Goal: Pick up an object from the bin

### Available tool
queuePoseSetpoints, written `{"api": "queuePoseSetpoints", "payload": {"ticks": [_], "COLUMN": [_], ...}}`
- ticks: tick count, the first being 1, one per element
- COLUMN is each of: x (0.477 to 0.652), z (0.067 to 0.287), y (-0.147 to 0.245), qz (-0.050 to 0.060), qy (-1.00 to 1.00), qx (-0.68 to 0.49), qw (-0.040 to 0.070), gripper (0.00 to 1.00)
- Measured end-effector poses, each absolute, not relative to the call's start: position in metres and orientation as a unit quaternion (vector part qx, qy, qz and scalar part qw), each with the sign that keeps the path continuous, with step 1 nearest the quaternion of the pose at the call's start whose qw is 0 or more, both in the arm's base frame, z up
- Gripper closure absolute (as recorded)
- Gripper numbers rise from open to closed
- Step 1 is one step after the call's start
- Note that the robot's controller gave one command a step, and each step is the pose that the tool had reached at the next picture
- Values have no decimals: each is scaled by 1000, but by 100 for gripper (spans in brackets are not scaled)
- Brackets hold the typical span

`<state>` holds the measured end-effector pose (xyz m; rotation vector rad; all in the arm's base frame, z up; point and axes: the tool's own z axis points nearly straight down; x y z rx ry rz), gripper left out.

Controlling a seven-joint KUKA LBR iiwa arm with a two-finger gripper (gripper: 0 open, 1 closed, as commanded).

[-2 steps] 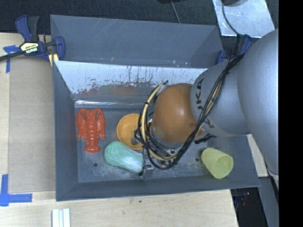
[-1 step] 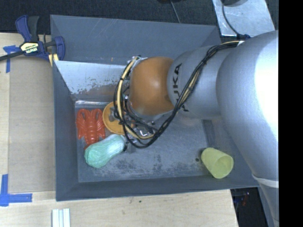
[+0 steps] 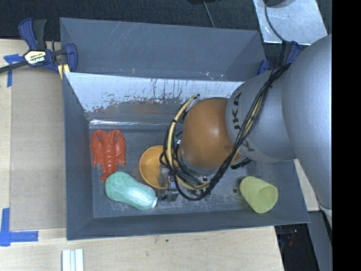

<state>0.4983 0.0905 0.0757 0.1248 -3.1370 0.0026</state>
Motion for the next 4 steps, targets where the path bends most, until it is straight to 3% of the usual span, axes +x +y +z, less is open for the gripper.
{"api": "queuePoseSetpoints", "payload": {"ticks": [1,3,4], "x": [498,498,497], "z": [76,107,151], "y": [91,90,90], "qz": [1,1,1], "qy": [-999,-999,-999], "qx": [40,40,40], "qw": [1,1,4], "gripper": [100,100,100]}}
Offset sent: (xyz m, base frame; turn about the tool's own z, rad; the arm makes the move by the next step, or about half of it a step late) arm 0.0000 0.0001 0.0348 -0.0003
